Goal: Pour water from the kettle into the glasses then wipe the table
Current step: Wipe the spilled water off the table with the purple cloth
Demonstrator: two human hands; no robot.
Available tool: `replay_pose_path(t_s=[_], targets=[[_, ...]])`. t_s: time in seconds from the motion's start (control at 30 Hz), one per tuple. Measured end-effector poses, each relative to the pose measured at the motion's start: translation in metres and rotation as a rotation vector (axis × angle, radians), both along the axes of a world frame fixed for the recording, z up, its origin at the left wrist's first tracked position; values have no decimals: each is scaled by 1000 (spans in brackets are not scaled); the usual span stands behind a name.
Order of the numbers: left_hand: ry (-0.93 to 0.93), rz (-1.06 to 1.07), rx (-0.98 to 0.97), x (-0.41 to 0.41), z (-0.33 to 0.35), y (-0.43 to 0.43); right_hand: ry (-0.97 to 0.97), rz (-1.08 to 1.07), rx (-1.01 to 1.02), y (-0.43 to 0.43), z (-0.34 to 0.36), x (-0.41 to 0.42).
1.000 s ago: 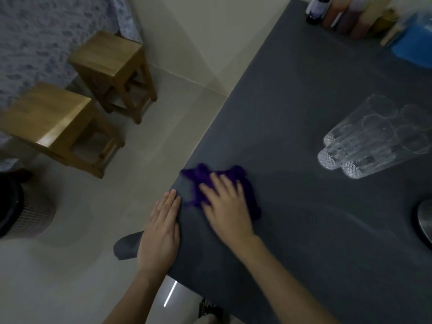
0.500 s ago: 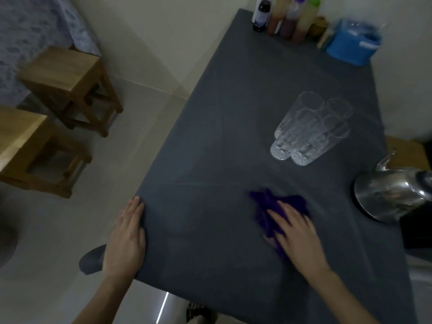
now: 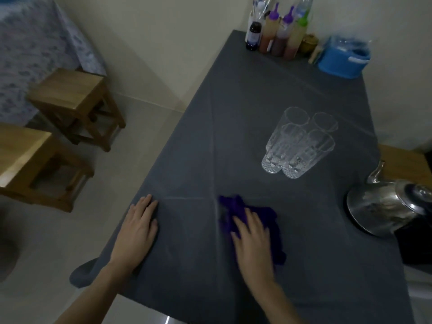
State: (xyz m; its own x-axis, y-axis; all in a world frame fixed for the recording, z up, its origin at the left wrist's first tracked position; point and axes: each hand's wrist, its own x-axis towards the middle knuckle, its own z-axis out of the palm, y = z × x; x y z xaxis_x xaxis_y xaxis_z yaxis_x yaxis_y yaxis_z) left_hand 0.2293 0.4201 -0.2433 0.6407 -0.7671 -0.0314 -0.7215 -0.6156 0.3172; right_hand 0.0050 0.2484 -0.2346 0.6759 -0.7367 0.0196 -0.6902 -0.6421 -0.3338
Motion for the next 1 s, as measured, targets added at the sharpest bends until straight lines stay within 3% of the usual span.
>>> replay_pose_path(t_s=[0.17,0.47,0.7,1.0], targets=[[-16,36,24,1,2,-10,72,281,-48,8,-4,31],[5,48,49,1,-1,-12,203,181,-52,-49,-3,8],[-1,37,13,5,-1,-14,166,71,-46,-63,-2,79],[-2,17,24,8,-3,-12,188,299,-58,-49,0,196]])
